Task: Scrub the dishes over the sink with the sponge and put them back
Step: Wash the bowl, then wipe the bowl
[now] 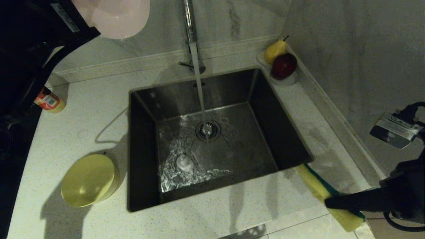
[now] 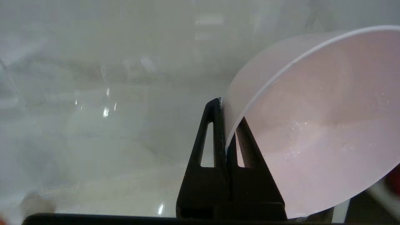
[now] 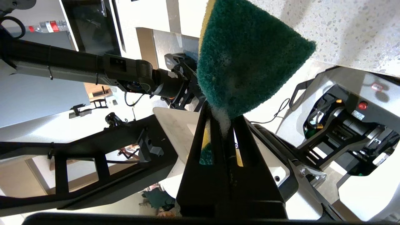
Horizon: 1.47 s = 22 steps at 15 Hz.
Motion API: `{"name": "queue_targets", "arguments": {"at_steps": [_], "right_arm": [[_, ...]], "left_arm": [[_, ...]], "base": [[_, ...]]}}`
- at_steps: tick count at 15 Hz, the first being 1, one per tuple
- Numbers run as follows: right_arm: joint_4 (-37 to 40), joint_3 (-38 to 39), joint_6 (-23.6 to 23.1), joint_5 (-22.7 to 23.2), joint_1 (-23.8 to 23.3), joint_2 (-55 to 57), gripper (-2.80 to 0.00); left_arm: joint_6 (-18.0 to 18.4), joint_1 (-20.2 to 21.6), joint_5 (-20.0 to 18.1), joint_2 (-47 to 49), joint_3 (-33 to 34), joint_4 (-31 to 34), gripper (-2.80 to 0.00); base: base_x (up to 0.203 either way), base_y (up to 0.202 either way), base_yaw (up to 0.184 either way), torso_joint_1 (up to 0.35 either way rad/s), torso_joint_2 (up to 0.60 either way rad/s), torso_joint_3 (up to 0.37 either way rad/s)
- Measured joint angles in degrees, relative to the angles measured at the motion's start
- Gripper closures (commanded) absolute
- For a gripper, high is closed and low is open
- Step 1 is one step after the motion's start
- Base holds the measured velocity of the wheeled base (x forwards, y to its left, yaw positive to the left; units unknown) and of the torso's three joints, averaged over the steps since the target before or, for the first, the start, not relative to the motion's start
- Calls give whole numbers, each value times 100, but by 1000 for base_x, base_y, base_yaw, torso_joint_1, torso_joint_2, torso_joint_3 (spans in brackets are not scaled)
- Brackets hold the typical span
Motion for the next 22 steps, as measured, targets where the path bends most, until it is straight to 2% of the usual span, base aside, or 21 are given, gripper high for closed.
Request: {"name": "queue_targets", "arguments": {"at_steps": [2,5,7,9,11,12,14,16,20,22], "right_arm": [[-2,0,-10,2,0,-74,0],[63,21,3,17,23,-225,0],[256,-13,1,15,153,-416,0],[373,-110,2,16,322,-569,0],[400,-303,5,16,615,-601,0],[399,-433,2,10,825,-577,0],[383,-701,-6,-13,1213,-368,0],[375,-959,-51,-101,1443,14,0],[330,-1422,-287,-271,1764,965,0],[315,-1711,-355,-369,2033,1412,0]], "left_arm": [[-262,-2,366,-20,-52,1058,0],[-1385,-4,522,-40,-367,2966,0],[-2162,-12,195,-53,-586,4343,0],[-3018,-143,-342,-92,-708,5932,0],[-3616,-471,-627,-124,-601,6959,0],[-3707,-655,-646,-125,-513,7117,0],[-3721,-939,-639,-101,-400,7027,0],[-3685,-1071,-518,-20,-181,6712,0],[-3696,-1128,-344,121,302,5549,0],[-3663,-1134,-347,225,415,5448,0]], "base": [[0,0,0,0,0,0],[0,0,0,0,0,0],[0,0,0,0,0,0],[0,0,0,0,0,0],[0,0,0,0,0,0],[0,0,0,0,0,0],[0,0,0,0,0,0],[0,0,0,0,0,0],[0,0,0,0,0,0],[0,0,0,0,0,0]]}}
